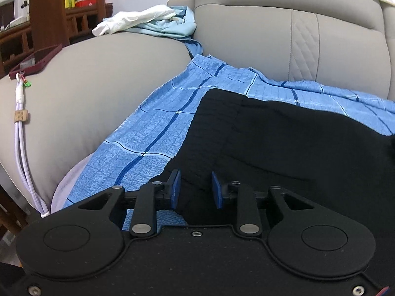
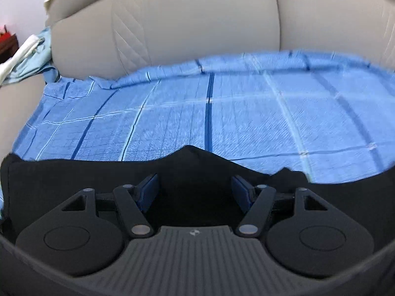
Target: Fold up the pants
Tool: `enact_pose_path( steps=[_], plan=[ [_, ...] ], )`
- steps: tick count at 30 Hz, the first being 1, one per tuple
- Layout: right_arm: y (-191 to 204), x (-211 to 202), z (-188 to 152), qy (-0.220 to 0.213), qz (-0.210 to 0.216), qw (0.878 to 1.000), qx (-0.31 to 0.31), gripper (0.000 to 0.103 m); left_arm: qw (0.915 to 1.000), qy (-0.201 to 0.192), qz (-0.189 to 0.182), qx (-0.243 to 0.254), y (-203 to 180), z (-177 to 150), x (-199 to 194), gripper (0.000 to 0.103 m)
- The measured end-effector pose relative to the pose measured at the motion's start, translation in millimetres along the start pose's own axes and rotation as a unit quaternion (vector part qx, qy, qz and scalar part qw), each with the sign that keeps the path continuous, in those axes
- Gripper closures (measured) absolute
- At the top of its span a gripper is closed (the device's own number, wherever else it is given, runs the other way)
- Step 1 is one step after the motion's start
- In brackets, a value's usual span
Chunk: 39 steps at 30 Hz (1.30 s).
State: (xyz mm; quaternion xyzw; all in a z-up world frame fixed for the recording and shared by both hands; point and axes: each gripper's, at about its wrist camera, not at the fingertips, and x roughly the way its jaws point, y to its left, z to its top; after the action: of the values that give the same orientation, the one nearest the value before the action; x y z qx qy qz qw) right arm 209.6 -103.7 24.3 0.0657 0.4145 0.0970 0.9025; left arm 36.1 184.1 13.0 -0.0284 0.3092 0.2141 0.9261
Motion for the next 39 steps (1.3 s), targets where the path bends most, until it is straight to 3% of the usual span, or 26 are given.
enact_pose_path(
  steps=[1, 2, 3, 5, 8, 11, 12, 15, 16, 17, 20, 23, 27, 31, 35, 36, 38, 39],
  plan=[
    [0, 1, 3, -0.007, 0.003, 1.0, -0.003, 0.052, 1.0, -0.001, 0.0, 0.0, 0, -1, 1, 0.076],
    [0, 1, 7, -0.006, 0.009, 1.0, -0.001, 0.091, 1.0, -0.003, 0.0, -0.001, 0, -1, 2, 0.076],
    [-3, 1, 10, -0.003, 0.026, 1.0, 0.013, 0.097, 1.0, -0.004, -0.001, -0.002, 0, -1, 2, 0.076],
    [-4, 2, 14, -0.019, 0.03, 0.999, 0.024, 0.098, 1.0, -0.005, -0.004, -0.005, 3, -1, 3, 0.076],
    [-5, -5, 14, -0.085, -0.011, 0.996, 0.005, 0.1, 0.9999, -0.003, -0.011, -0.009, 7, 1, 4, 0.075],
    [-18, 11, 17, -0.065, -0.038, 0.997, 0.017, 0.1, 0.9995, 0.002, -0.021, -0.022, 12, 5, -6, 0.074],
    [-20, 12, 16, -0.061, -0.033, 0.997, 0.016, 0.1, 0.999, -0.001, -0.031, -0.032, 17, 7, -12, 0.067],
    [-15, -1, 12, -0.082, -0.019, 0.996, -0.024, 0.08, 0.9965, -0.029, -0.043, -0.066, 33, 9, -34, 0.054],
    [-12, -7, 12, -0.094, -0.018, 0.995, -0.04, 0.062, 0.9955, -0.035, -0.044, -0.077, 40, 10, -40, 0.051],
    [-6, -11, 14, -0.104, -0.011, 0.993, -0.056, 0.051, 0.9946, -0.037, -0.045, -0.086, 44, 10, -44, 0.048],
    [15, -26, 26, -0.12, 0.065, 0.986, -0.101, 0.027, 0.9888, -0.01, -0.07, -0.131, 61, 8, -39, 0.037],
    [53, -23, 27, -0.097, 0.142, 0.971, -0.164, 0.02, 0.9773, 0.042, -0.092, -0.186, 74, -1, -17, 0.037],
    [120, 0, 15, -0.051, 0.216, 0.943, -0.247, 0.018, 0.9556, 0.073, -0.131, -0.254, 88, -11, 9, 0.036],
    [176, 30, 7, -0.015, 0.257, 0.918, -0.302, 0.016, 0.9512, 0.053, -0.145, -0.267, 91, -12, 18, 0.034],
    [213, 55, -6, 0.022, 0.276, 0.902, -0.333, 0.016, 0.9466, 0.044, -0.169, -0.271, 91, -13, 25, 0.035],
    [219, 58, -9, 0.026, 0.277, 0.898, -0.341, 0.021, 0.9455, 0.041, -0.174, -0.272, 90, -14, 26, 0.035],
    [222, 67, -13, 0.042, 0.297, 0.893, -0.335, 0.06, 0.9442, 0.037, -0.182, -0.272, 89, -15, 26, 0.035],
    [220, 67, -14, 0.04, 0.309, 0.894, -0.324, 0.065, 0.9441, 0.035, -0.185, -0.271, 89, -15, 27, 0.035]
  ],
)
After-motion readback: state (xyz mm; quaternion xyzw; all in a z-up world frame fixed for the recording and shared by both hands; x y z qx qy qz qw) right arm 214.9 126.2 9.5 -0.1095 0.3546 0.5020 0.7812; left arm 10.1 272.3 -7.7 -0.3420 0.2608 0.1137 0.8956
